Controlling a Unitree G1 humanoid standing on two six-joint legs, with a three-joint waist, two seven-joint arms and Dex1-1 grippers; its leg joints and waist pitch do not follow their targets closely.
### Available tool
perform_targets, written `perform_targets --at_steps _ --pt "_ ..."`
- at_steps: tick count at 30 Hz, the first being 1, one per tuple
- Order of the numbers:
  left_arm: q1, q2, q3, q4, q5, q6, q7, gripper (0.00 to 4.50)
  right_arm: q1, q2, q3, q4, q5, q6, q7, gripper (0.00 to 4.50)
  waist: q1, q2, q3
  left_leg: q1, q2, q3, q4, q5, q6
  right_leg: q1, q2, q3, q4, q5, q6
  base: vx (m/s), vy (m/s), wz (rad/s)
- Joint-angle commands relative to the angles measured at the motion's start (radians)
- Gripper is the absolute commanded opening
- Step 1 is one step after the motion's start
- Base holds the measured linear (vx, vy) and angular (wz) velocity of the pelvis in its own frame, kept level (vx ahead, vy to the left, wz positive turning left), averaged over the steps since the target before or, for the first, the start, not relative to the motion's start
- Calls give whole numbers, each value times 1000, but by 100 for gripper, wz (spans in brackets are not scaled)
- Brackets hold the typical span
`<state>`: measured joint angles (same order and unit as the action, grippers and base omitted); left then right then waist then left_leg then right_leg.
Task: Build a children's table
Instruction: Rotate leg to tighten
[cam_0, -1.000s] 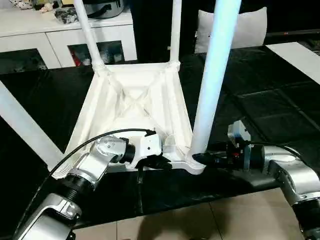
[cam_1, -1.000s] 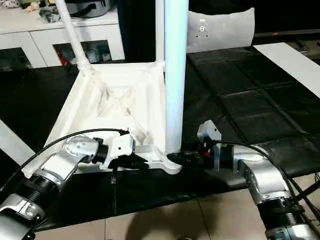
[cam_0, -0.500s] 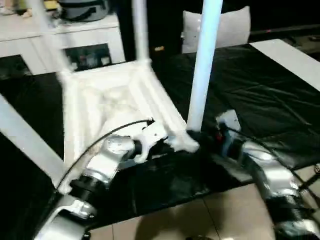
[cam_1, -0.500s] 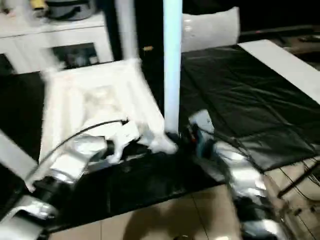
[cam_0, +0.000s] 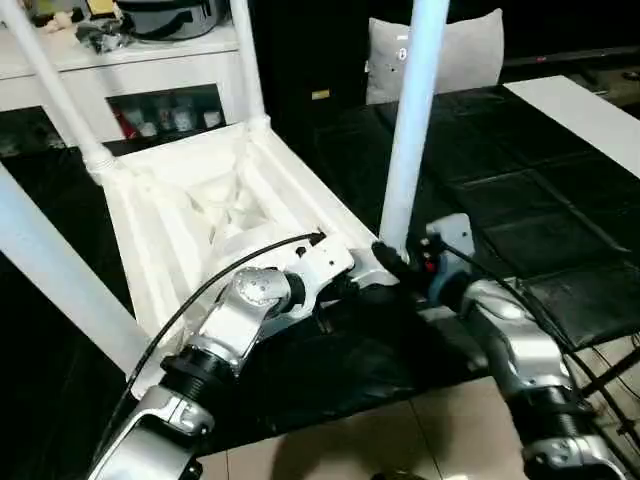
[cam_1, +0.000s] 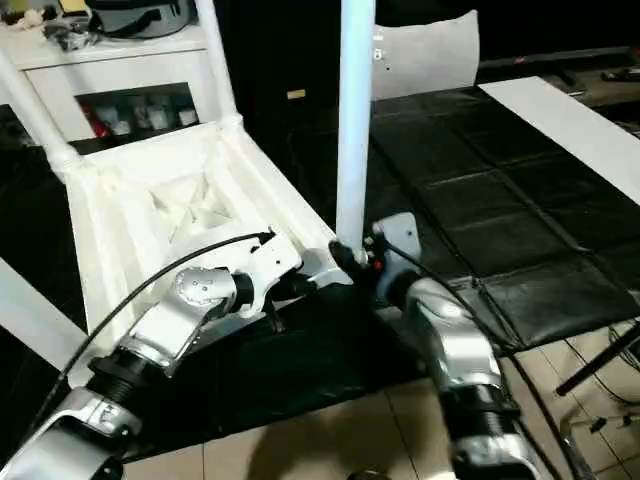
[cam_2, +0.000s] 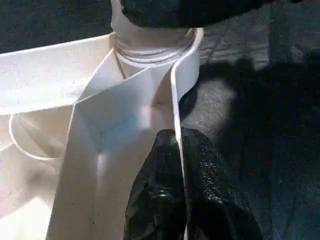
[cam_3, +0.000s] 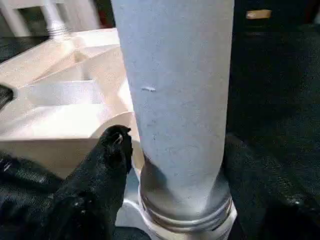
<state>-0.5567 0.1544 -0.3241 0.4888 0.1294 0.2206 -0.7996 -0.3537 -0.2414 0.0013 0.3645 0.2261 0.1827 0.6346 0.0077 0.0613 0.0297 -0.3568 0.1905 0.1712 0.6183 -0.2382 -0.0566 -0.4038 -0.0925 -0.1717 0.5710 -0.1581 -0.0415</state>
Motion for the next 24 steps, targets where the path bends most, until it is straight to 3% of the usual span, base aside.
perform_targets --at_steps 1,5,9,12,17,20,24 --pt "-27 16 -4 7 -10 -56 -33 0 12 -20 1 -29 33 -2 76 338 5 -12 -61 -10 41 -20 -67 -65 132 70 -73 67 -71 -266 -98 0 0 0" --pt "-41 63 -12 41 -24 -108 -111 0 51 -128 14 -84 67 2 258 364 20 -11 -59 -7 39 -17 -67 -89 136 71 -73 67 -79 -316 -78 0 0 0" --pt "-37 130 -57 50 -43 -223 -299 0 39 -229 19 -91 75 -22 393 402 32 -14 -58 -6 40 -18 -69 -98 129 70 -74 67 -80 -341 -67 0 0 0" --pt "-40 152 -73 55 -46 -255 -360 0 32 -266 37 -97 74 -37 462 402 37 -13 -58 -4 43 -16 -69 -91 126 66 -73 67 -77 -328 -79 0 0 0" --pt "-49 179 -102 72 -57 -313 -455 0 26 -298 63 -89 74 -74 557 402 64 -15 -62 -1 50 -16 -67 -53 137 65 -76 70 -64 -277 -102 0 0 0" --pt "-53 188 -124 73 -68 -346 -523 0 22 -306 80 -99 107 -28 635 377 78 -17 -63 0 54 -14 -66 -40 145 64 -78 74 -60 -253 -113 0 0 0" --pt "-58 185 -138 70 -68 -368 -563 0 23 -308 100 -108 130 20 688 343 92 -19 -62 1 55 -13 -68 -43 130 64 -80 74 -61 -277 -107 0 0 0"
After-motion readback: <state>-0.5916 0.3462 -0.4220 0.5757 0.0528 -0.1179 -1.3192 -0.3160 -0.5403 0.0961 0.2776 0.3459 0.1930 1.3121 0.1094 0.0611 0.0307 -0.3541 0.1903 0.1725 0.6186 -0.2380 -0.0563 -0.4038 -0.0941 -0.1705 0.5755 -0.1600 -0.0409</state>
